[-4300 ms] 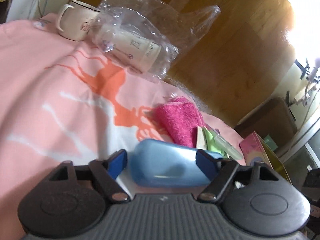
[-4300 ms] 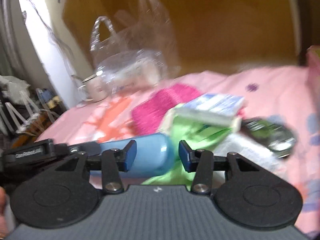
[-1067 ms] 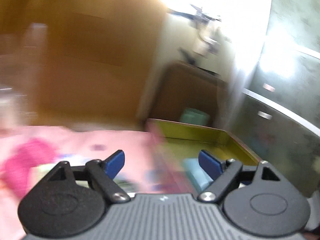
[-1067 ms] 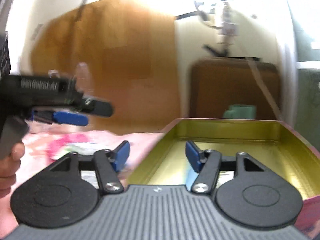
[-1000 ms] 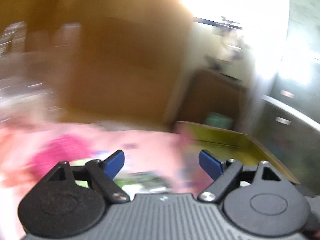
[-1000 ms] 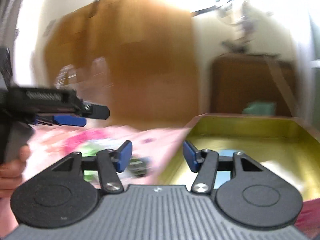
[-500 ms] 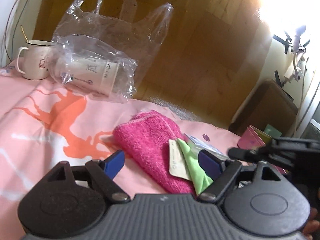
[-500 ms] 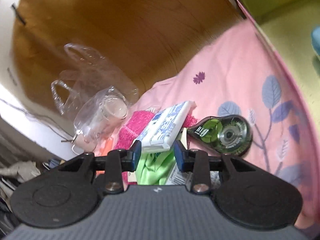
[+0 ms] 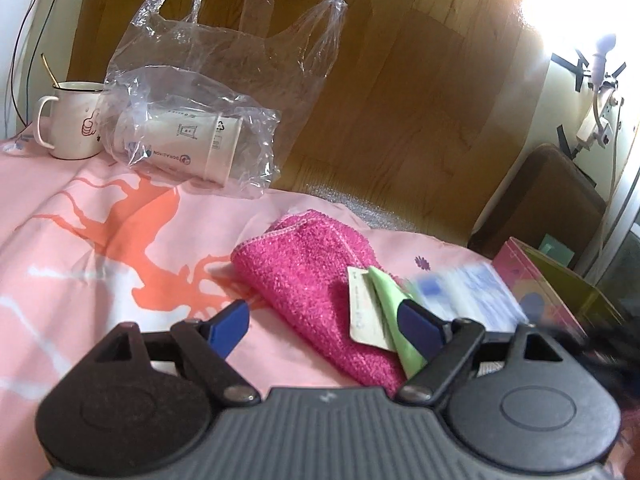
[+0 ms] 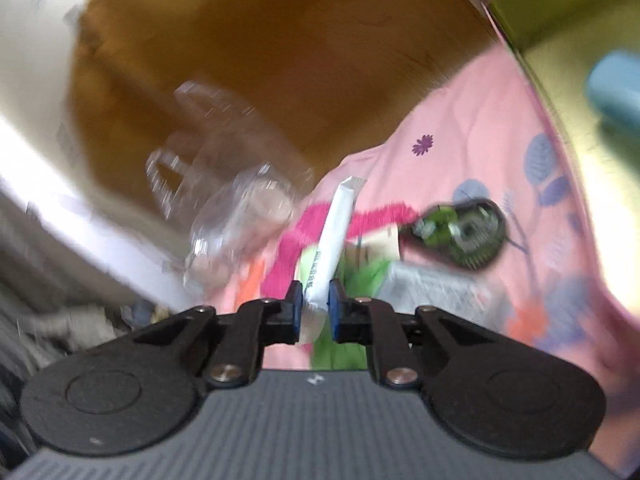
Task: Organize soft objects
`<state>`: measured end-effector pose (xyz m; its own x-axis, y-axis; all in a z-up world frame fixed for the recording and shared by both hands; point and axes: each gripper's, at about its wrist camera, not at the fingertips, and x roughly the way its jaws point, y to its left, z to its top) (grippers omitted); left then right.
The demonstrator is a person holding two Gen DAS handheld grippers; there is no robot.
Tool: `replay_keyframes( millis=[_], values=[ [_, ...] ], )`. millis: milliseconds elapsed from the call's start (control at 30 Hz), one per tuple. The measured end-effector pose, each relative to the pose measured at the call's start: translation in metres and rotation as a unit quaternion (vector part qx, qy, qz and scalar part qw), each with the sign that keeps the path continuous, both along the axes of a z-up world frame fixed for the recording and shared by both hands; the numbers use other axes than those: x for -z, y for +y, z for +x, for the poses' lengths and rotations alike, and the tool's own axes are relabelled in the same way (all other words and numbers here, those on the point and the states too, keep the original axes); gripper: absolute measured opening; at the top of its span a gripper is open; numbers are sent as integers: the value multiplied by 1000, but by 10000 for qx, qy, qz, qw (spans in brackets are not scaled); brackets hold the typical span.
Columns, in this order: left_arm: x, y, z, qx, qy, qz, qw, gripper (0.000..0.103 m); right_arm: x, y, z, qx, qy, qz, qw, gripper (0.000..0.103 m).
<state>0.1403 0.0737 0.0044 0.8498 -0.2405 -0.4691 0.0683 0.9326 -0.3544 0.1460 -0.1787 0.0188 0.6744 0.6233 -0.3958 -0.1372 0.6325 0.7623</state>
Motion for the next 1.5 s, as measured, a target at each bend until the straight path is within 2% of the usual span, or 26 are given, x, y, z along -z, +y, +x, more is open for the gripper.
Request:
replay_keyframes(
  millis=[100,200,367,467,533,633,667,767,933,1033,1100,1200,1233,1367,1500],
  values=[
    [1,-4,0,8,42,129,9999,84,5,-13,-48,-407,-176,-229,9988,16],
    [3,-9,2,27,129,317,9994,84,20,-29,-91,-678,-137,-298,9972,16],
    [3,-18,1,47,155,630,9979,84,28,-59,-142,-528,-203,-380,9977,17],
    [3,-25,-1,73,122,859,9962,84,20,-69,-154,-143,-371,-849,9956,19],
    [2,-30,-2,76,94,1019,9947,84,15,-73,-158,222,-470,-1311,9900,25],
    [2,-36,-3,86,86,1214,9925,84,13,-81,-165,985,-531,-2182,9695,27],
    [2,-38,-4,82,85,1276,9918,84,13,-85,-166,1116,-534,-2269,9660,28],
    [2,-41,-4,59,86,1385,9903,84,16,-98,-173,1315,-604,-1977,9695,30],
    [1,-41,-8,109,15,1376,9904,84,17,-87,-184,1295,-1007,-2061,9647,43],
    [1,-41,-12,166,10,1347,9908,82,19,-75,-187,1123,-1220,-2130,9629,47],
    [1,-44,-20,319,1,1309,9909,81,17,-65,-189,971,-1345,-2246,9602,54],
    [1,-58,-35,607,-43,1320,9894,80,19,-48,-187,793,-1495,-2578,9513,79],
    [0,-65,-40,753,-53,1293,9887,80,20,-42,-185,735,-1539,-2652,9490,83],
    [-8,-102,-55,1477,-135,1171,9820,81,26,-23,-174,507,-1539,-3027,9392,84],
    [-17,-148,-58,2293,-225,1224,9654,89,31,-10,-166,406,-1594,-3436,9246,85]
  ],
)
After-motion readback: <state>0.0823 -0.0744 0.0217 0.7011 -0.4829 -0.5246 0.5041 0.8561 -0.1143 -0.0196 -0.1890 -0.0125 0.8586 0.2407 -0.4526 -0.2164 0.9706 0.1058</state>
